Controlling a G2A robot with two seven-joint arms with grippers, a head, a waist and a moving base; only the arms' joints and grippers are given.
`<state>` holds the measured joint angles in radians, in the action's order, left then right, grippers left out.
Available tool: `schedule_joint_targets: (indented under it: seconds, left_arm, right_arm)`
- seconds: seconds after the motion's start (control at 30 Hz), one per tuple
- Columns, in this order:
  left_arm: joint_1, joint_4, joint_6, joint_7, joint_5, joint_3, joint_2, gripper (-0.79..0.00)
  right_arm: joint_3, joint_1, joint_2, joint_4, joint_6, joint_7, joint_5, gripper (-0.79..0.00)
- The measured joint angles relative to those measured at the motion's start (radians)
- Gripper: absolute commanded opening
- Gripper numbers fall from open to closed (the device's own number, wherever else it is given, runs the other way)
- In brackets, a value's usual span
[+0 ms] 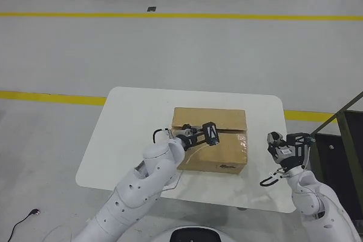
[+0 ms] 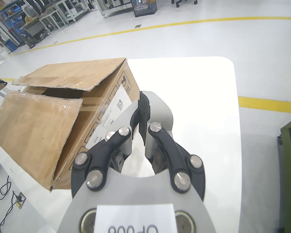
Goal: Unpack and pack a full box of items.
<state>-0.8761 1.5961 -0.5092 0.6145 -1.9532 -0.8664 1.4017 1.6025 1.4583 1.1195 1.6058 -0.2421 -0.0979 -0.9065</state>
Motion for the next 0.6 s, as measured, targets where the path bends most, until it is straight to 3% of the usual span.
schedule_joint_targets:
  seconds: [0.03,0.07,0.1,0.33,0.37,0.4,0.43,0.6]
  left_arm:
    - [-0.01,0.014,-0.001,0.003,-0.008,-0.005,-0.002,-0.474]
    - [-0.02,0.027,0.003,0.004,-0.013,-0.011,-0.004,-0.031]
    - [-0.033,0.042,0.013,0.003,-0.014,-0.02,-0.005,0.0]
    - [-0.091,0.087,0.155,-0.005,-0.01,-0.1,-0.01,0.0]
    - [-0.099,0.086,0.183,-0.004,-0.015,-0.115,-0.011,-0.397]
    - [-0.113,0.083,0.223,-0.001,-0.021,-0.137,-0.013,-0.637]
    - [-0.124,0.08,0.251,0.001,-0.024,-0.153,-0.014,-0.785]
    - [-0.192,0.047,0.339,0.011,-0.01,-0.24,-0.022,-0.785]
  right_arm:
    - [0.002,0.001,0.0,0.001,-0.003,-0.003,0.005,-0.785]
    - [0.003,0.0,0.0,-0.001,-0.005,-0.005,0.008,-0.785]
    - [0.002,-0.003,0.0,-0.006,-0.007,-0.009,0.012,-0.785]
    - [-0.04,-0.057,0.008,-0.083,-0.019,-0.022,0.052,-0.785]
    - [-0.047,-0.065,0.009,-0.092,-0.019,-0.021,0.052,-0.785]
    - [-0.055,-0.074,0.011,-0.102,-0.018,-0.018,0.052,-0.785]
    - [-0.062,-0.081,0.012,-0.11,-0.017,-0.016,0.052,-0.785]
    - [-0.091,-0.105,0.018,-0.141,-0.015,-0.009,0.057,-0.785]
